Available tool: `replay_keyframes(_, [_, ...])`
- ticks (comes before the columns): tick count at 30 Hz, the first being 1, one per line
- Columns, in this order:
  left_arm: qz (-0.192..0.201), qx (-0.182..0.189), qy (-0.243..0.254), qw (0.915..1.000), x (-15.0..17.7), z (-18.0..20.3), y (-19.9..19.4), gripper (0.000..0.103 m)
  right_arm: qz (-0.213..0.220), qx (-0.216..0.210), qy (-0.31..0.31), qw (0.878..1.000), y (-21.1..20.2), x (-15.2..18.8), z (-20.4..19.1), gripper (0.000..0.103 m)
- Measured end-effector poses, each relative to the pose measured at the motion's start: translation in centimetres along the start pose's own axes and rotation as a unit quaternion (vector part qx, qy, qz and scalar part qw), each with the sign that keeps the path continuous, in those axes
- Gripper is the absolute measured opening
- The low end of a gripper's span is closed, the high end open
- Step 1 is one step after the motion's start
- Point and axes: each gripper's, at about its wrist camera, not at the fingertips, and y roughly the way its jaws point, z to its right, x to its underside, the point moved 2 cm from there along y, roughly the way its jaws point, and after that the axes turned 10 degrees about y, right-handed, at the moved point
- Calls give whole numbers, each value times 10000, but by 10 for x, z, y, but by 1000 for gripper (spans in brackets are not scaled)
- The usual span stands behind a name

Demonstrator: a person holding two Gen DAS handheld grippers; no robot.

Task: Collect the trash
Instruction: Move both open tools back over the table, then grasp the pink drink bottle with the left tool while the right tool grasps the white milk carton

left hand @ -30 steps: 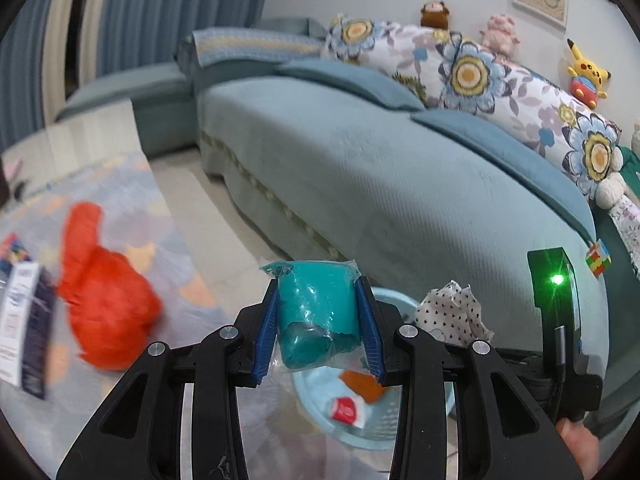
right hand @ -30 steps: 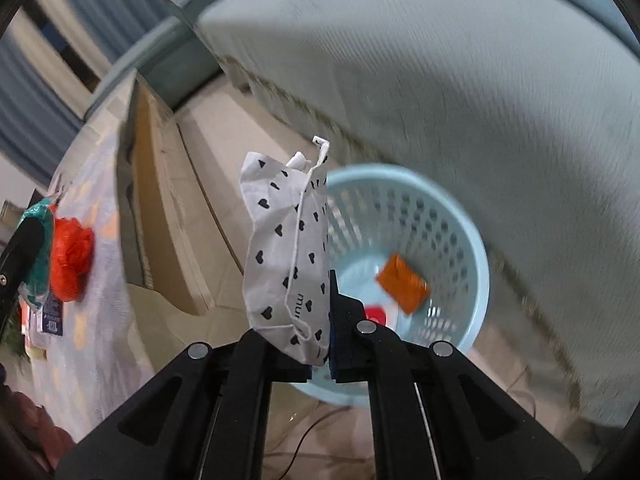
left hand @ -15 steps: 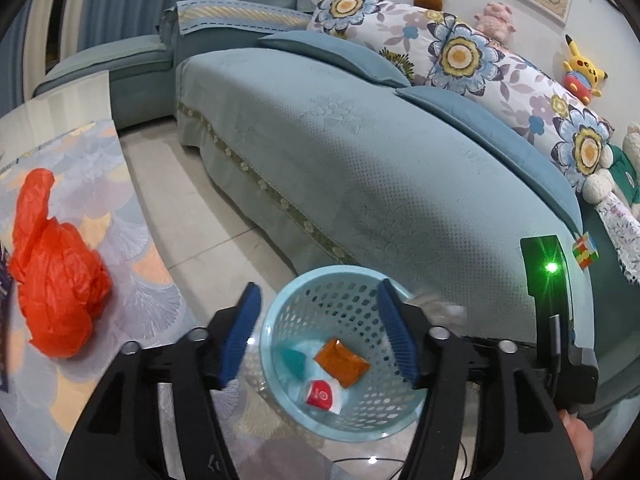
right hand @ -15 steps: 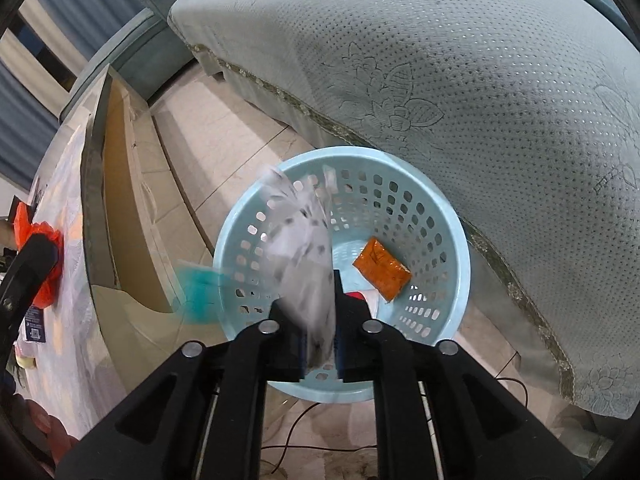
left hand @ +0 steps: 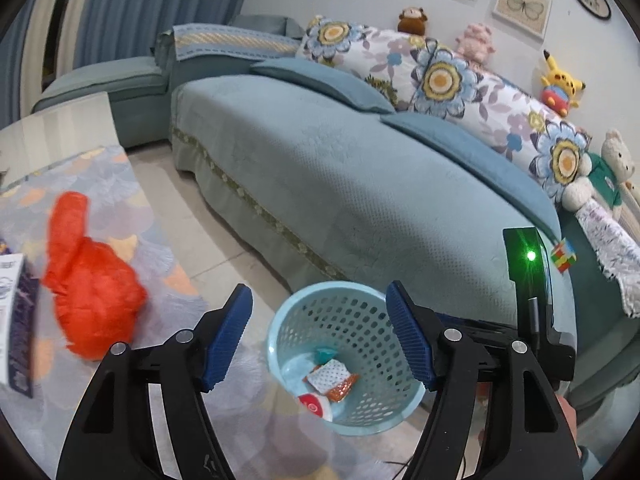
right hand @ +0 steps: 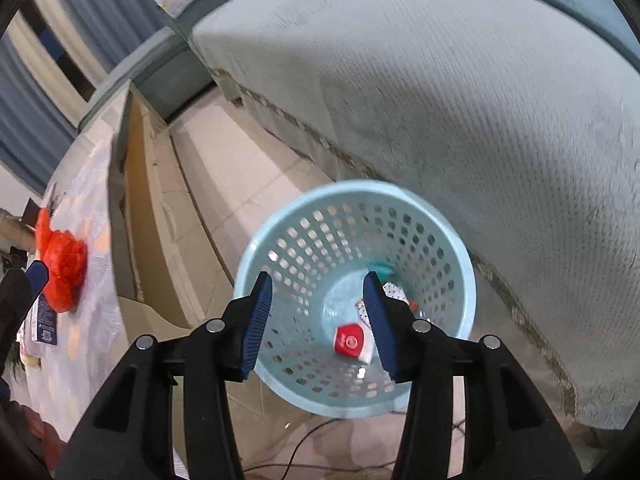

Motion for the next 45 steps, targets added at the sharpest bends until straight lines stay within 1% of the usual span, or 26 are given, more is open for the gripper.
replay_keyframes(2, [100, -89, -26, 9999, -1, -6, -15, 68, 189, -161, -102, 9996, -10, 0, -10, 44])
replay_keyframes(5, [288, -264, -126, 9992, -3, -21, -43, 68, 551, -419, -299, 9971, -28, 1, -28, 47])
replay_keyframes(7, [427, -421, -218, 9980, -2, -34, -64, 69, 782, -602, -407, 9943, -38, 3, -39, 50])
replay_keyframes(9, [567, -610, -304, 9961, 0, -48, -86, 72, 1074, -877, -537, 9889, -53, 7, -55, 52])
replay_keyframes(12, [762, -984, -455, 9912, 8, -75, -122, 77, 1487, -1149, -776, 9791, -72, 19, -78, 58])
replay_keyframes(13, [814, -1154, -516, 9886, 13, -87, -135, 78, 1615, -1221, -887, 9753, -78, 24, -87, 62])
replay_keyframes(15, [872, -1389, -591, 9847, 21, -106, -155, 81, 1741, -1282, -1072, 9705, -86, 34, -104, 67])
replay_keyframes(16, [888, -1529, -632, 9822, 25, -116, -165, 82, 1766, -1316, -1158, 9685, -89, 40, -112, 68])
replay_keyframes(20, [855, -2052, -876, 9710, 44, -163, -202, 83, 1617, -1504, -1434, 9647, -90, 64, -152, 68])
replay_keyframes(22, [789, -2284, -1014, 9650, 56, -189, -217, 83, 1539, -1477, -1623, 9634, -86, 79, -178, 68])
replay_keyframes(25, [663, -2507, -1089, 9596, 69, -221, -229, 83, 1351, -1517, -1780, 9628, -79, 99, -213, 68])
replay_keyframes(26, [602, -2542, -1125, 9587, 74, -233, -231, 82, 1207, -1527, -1855, 9632, -75, 107, -231, 68])
replay_keyframes(28, [506, -2462, -1202, 9604, 80, -249, -232, 82, 1036, -1586, -1993, 9614, -71, 120, -257, 68])
replay_keyframes(29, [457, -2394, -1253, 9617, 83, -261, -231, 82, 1002, -1529, -2044, 9617, -69, 126, -270, 68])
replay_keyframes(33, [59, -2213, -1412, 9649, 94, -292, -213, 78, 593, -1548, -2075, 9641, -51, 140, -316, 68])
replay_keyframes(34, [-34, -2207, -1427, 9648, 98, -296, -208, 74, 472, -1489, -2120, 9647, -42, 145, -328, 68])
replay_keyframes(36, [-237, -2228, -1489, 9631, 105, -307, -200, 72, 339, -1376, -2198, 9652, -29, 152, -343, 68])
replay_keyframes(37, [-313, -2163, -1546, 9635, 109, -312, -196, 70, 245, -1334, -2231, 9653, -19, 155, -352, 68])
replay_keyframes(39, [-432, -2044, -1649, 9639, 115, -321, -190, 69, 94, -1273, -2212, 9669, -5, 158, -361, 68])
replay_keyframes(41, [-536, -2038, -1640, 9637, 118, -325, -185, 68, -31, -1190, -2192, 9684, 5, 161, -366, 68])
replay_keyframes(43, [-637, -2037, -1635, 9632, 120, -328, -180, 65, -38, -982, -2195, 9706, 17, 162, -368, 68])
replay_keyframes(45, [-759, -1969, -1675, 9630, 122, -332, -173, 63, -100, -882, -2174, 9720, 26, 163, -370, 68])
